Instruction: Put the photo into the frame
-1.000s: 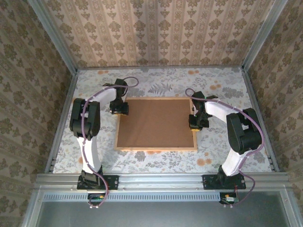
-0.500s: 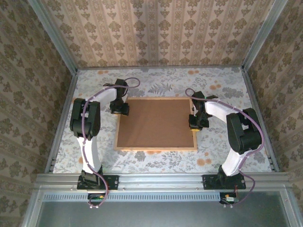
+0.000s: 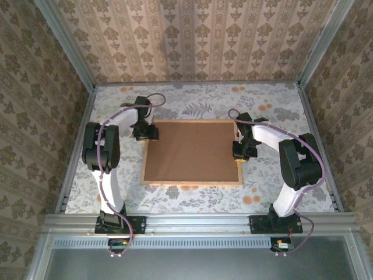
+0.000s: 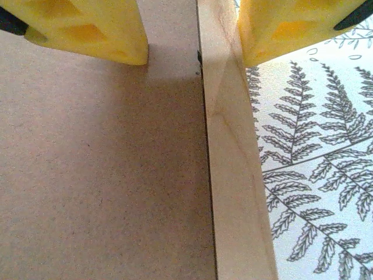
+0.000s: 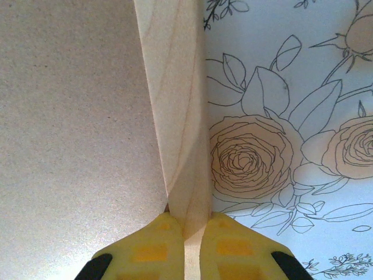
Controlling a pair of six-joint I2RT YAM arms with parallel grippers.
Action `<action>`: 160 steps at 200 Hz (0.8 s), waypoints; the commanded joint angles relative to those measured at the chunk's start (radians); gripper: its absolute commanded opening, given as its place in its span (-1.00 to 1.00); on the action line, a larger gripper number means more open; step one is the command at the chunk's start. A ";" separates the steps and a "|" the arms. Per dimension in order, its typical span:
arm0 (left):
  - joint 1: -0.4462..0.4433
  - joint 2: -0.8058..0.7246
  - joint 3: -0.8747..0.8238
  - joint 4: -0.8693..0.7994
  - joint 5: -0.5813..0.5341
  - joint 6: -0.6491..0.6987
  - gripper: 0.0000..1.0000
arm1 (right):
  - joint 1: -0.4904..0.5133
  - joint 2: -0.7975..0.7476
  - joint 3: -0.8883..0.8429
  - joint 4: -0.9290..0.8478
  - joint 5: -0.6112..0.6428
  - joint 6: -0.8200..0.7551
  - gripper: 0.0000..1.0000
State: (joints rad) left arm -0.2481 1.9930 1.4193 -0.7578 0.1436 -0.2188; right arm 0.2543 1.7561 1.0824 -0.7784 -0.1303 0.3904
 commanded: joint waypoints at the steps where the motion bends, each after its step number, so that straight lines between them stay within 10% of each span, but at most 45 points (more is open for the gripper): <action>1: 0.018 -0.092 -0.032 0.063 0.195 -0.059 0.11 | -0.003 0.034 -0.002 0.040 0.038 -0.020 -0.89; 49: 0.067 -0.191 -0.118 0.069 0.206 -0.079 0.31 | -0.024 0.019 -0.003 0.031 0.048 -0.034 -0.90; 160: 0.130 -0.418 -0.483 -0.072 0.196 -0.026 -0.12 | -0.028 0.012 0.016 0.035 0.009 -0.047 -0.90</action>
State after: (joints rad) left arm -0.1162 1.5646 0.9661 -0.8394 0.3008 -0.2642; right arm 0.2317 1.7561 1.0832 -0.7738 -0.1436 0.3607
